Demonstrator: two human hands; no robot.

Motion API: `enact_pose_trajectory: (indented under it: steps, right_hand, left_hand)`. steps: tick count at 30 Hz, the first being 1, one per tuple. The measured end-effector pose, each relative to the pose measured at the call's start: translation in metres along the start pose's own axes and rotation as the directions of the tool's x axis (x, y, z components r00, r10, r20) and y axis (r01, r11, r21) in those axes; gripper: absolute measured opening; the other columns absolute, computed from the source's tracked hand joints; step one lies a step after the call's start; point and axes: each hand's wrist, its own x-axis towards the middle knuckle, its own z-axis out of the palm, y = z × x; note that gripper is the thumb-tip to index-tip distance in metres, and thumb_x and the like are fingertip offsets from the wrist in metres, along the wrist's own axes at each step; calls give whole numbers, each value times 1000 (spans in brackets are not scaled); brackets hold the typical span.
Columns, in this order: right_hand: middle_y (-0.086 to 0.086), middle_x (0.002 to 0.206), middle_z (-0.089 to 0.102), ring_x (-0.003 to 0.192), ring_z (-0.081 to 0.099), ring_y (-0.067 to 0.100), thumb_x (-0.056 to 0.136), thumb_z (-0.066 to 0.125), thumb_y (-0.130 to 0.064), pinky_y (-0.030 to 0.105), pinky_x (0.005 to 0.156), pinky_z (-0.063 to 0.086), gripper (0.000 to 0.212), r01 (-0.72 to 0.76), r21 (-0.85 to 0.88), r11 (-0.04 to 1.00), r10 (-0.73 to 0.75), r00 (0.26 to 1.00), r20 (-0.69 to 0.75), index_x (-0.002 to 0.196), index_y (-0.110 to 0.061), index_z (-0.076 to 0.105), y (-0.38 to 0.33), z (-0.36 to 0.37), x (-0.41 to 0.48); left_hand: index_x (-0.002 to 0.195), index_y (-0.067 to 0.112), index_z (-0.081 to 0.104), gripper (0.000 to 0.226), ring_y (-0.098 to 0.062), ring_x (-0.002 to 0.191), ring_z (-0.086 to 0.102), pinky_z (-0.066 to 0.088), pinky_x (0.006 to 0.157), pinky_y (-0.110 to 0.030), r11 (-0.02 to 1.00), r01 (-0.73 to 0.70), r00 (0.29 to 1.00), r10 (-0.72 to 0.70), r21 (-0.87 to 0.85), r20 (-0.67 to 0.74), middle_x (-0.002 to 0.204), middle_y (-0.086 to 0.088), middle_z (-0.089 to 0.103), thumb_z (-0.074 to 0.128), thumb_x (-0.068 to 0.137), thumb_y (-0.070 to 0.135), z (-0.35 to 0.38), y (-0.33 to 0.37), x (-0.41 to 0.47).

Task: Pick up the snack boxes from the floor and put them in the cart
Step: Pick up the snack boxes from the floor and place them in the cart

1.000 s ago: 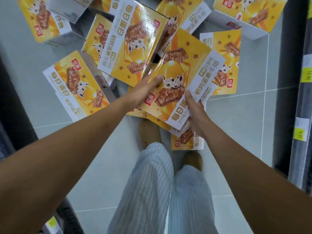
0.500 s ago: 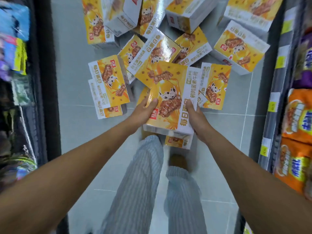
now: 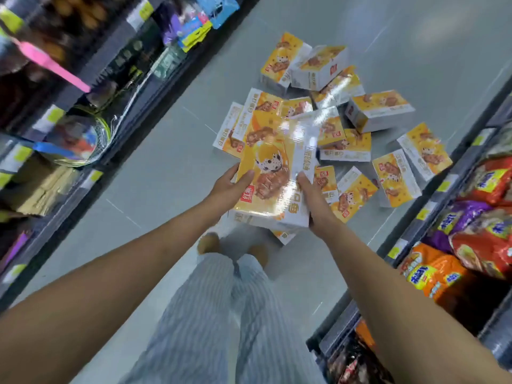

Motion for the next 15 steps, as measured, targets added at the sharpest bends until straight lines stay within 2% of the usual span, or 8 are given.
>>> enact_pose_trajectory:
  steps: [2,3,5,8,10,12,13,15]
  right_hand:
    - [3,107,70,89,69,18,95,49,-52,26,64,58,44,1,-123,992,7,998,60,126,-22,53,-14,34,-24]
    - [1,97,70,82,68,17,95,49,-51,22,57,55,39,4,-171,985,8,998,68,118,-21,58,-19,45,-31]
    - [0,81,67,75,66,17,95,50,-49,26,59,52,34,33,-267,963,-3,994,113,101,-19,63,-27,77,-49]
    - [2,81,67,72,65,16,96,50,-47,28,63,55,31,79,-379,922,-9,983,185,100,-19,62,-26,132,-75]
    - [-1,78,68,71,65,14,97,49,-45,28,68,54,27,99,-427,899,10,969,247,93,-21,62,-18,169,-90]
    - [-9,65,69,64,66,10,97,50,-41,27,66,53,24,130,-455,881,4,959,282,89,-22,62,-8,202,-102]
    - [-9,64,69,66,66,10,96,52,-42,29,71,55,24,152,-479,865,-7,957,291,91,-21,63,-2,219,-110]
    - [-4,77,70,76,67,15,93,55,-48,35,79,56,33,189,-548,815,3,944,330,103,-18,64,19,260,-131]
  left_hand:
    - [138,34,43,47,-10,99,58,43,78,-19,996,-2,998,-3,-90,-61,118,8,56,48,94,47,-30,-13,-35]
    - [137,34,45,45,-6,92,59,43,71,-16,993,-6,997,-3,-116,-78,118,8,56,48,94,47,-39,-16,-49]
    - [135,34,47,43,0,83,58,41,65,-13,986,-13,991,-11,-169,-135,118,8,58,48,94,47,-65,-30,-76]
    - [129,34,50,39,-6,90,63,45,71,-17,959,-15,974,-50,-284,-220,121,5,61,49,93,48,-107,-64,-113]
    - [121,36,52,29,-1,81,62,47,60,-10,934,-33,958,-71,-355,-277,116,3,63,50,93,46,-131,-89,-137]
    - [123,35,52,32,2,75,61,45,50,-4,914,-49,940,-94,-402,-327,110,3,64,51,93,46,-152,-112,-158]
    - [126,33,52,36,2,74,60,45,50,-5,902,-59,931,-105,-428,-350,109,3,63,50,93,46,-163,-126,-169]
    - [131,30,51,42,2,75,60,44,57,-10,866,-75,906,-148,-495,-396,111,3,64,50,93,47,-185,-163,-198]
